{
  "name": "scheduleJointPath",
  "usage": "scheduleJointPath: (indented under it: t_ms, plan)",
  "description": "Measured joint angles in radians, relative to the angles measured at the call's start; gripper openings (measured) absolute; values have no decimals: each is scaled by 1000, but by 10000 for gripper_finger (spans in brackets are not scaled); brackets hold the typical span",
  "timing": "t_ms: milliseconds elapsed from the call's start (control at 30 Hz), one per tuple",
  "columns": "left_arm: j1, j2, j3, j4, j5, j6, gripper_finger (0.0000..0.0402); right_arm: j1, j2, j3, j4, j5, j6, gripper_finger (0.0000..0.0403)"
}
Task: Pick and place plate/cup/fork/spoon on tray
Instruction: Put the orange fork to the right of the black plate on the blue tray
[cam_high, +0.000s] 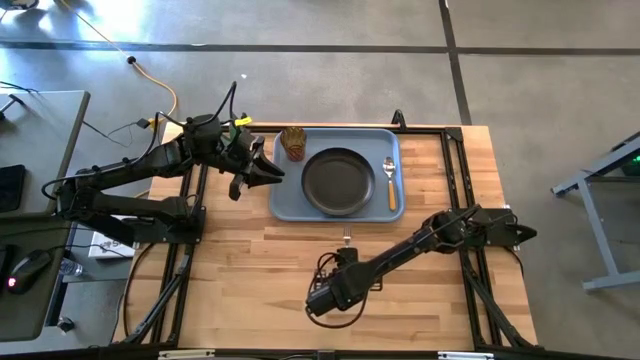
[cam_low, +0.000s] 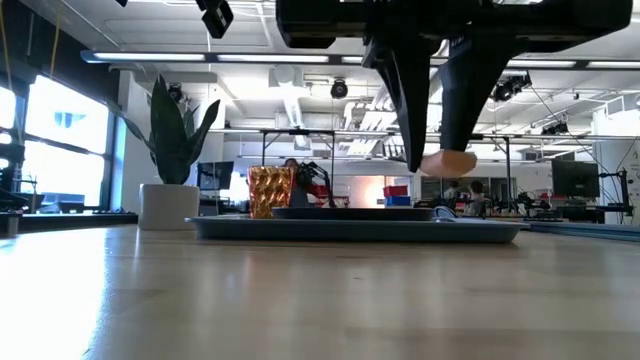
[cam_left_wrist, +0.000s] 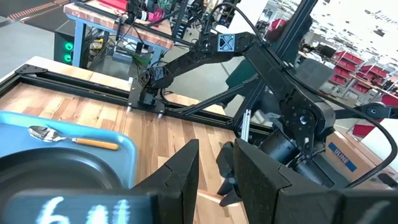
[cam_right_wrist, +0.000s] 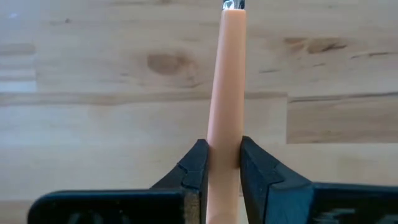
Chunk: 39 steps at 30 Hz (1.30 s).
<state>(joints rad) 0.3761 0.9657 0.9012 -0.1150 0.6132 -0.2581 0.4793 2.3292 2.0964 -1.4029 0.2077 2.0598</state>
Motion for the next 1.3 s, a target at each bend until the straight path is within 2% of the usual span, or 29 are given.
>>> scheduleJointPath:
  t_ms: [300, 533, 833, 1067, 1300]
  plan:
    - [0, 0, 0, 0, 0, 0, 90, -12, -13, 1, -66, 47, -3, 43]
    - [0, 0, 0, 0, 0, 1, 90, -46, -49, 0, -171, 82, -63, 44]
    - [0, 0, 0, -2, 0, 8, 90, -136, -110, -6, -169, 211, -293, 44]
    - [0, 0, 0, -44, 0, 10, 90, -224, -131, -6, -168, 256, -479, 44]
    - [1, 0, 0, -69, 0, 35, 90, -306, -134, -7, -168, 248, -629, 44]
